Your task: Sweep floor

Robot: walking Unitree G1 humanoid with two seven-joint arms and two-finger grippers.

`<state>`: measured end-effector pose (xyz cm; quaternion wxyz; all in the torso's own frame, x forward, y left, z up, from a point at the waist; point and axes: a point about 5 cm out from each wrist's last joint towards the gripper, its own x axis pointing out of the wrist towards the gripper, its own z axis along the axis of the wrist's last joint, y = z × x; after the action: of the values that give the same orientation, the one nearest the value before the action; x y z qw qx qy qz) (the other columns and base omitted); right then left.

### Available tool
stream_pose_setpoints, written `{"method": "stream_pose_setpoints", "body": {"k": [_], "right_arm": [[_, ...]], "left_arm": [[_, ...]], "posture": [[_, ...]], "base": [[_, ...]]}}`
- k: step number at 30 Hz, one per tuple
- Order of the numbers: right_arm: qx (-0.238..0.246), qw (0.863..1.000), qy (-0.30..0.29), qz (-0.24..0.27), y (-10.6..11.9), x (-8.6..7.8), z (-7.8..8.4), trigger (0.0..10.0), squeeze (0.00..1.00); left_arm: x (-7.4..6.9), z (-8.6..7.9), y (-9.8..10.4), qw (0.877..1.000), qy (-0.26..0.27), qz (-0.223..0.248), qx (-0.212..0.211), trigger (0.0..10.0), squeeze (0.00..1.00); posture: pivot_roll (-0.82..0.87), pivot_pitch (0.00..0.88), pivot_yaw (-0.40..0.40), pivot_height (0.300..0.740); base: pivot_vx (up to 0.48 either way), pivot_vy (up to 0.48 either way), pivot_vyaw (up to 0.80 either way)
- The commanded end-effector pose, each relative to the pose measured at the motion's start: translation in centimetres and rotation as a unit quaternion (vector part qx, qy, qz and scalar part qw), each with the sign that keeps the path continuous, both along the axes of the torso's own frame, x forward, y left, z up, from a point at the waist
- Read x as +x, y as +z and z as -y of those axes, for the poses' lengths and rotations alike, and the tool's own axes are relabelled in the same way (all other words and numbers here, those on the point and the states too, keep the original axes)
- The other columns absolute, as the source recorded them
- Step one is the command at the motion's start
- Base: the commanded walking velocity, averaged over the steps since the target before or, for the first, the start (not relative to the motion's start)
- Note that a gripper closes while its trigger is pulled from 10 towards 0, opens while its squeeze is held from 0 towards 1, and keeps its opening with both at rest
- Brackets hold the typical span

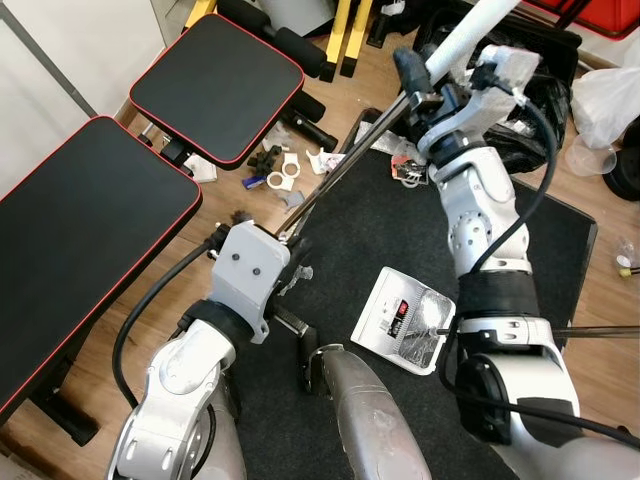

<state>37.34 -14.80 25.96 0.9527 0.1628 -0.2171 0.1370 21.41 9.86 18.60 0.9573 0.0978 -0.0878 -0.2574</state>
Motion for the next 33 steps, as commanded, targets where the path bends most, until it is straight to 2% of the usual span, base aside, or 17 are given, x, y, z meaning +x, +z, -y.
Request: {"method": "stream_pose_setpoints", "body": {"k": [1,14,23,28,30,31,33], "right_arm": [[0.002,1.000,-0.024,0.002,-0.3,0.3,0.6,10.0,0.00],[0.022,0.999,-0.029,0.004,-0.7,0.7,0.9,10.0,0.00],[0.085,0.996,-0.013,0.014,0.2,0.8,0.7,10.0,0.00],[0.074,0.997,-0.022,-0.011,-0.7,1.2,0.6,10.0,0.00],[0.055,0.998,-0.035,-0.027,-1.1,1.3,0.6,10.0,0.00],[0.029,0.996,-0.060,-0.053,-1.9,1.6,0.9,10.0,0.00],[0.021,0.996,-0.068,-0.061,-2.2,1.6,1.0,10.0,0.00]], "left_arm": [[-0.1,-0.1,-0.4,0.999,0.032,-0.008,-0.004,10.0,0.00],[-0.2,0.0,-0.6,0.999,0.032,-0.010,-0.002,10.0,0.00],[-0.3,0.1,-0.5,0.999,0.032,-0.011,-0.004,10.0,0.00],[-0.3,0.1,-0.5,0.999,0.032,-0.011,-0.005,10.0,0.00],[-0.3,0.1,-0.5,0.999,0.032,-0.012,-0.005,10.0,0.00],[-0.3,0.1,-0.5,0.999,0.032,-0.012,-0.005,10.0,0.00],[-0.3,0.2,-0.5,0.999,0.032,-0.012,-0.005,10.0,0.00]], "posture": [[-0.10,0.400,-0.164,0.740],[-0.08,0.379,-0.158,0.740],[-0.09,0.389,-0.159,0.740],[-0.09,0.392,-0.161,0.740],[-0.09,0.395,-0.162,0.740],[-0.09,0.398,-0.165,0.740],[-0.09,0.398,-0.165,0.740]], "base": [[0.000,0.000,0.00],[0.000,0.000,0.00],[0.000,0.000,0.00],[0.000,0.000,0.00],[0.000,0.000,0.00],[0.000,0.000,0.00],[0.000,0.000,0.00]]}}
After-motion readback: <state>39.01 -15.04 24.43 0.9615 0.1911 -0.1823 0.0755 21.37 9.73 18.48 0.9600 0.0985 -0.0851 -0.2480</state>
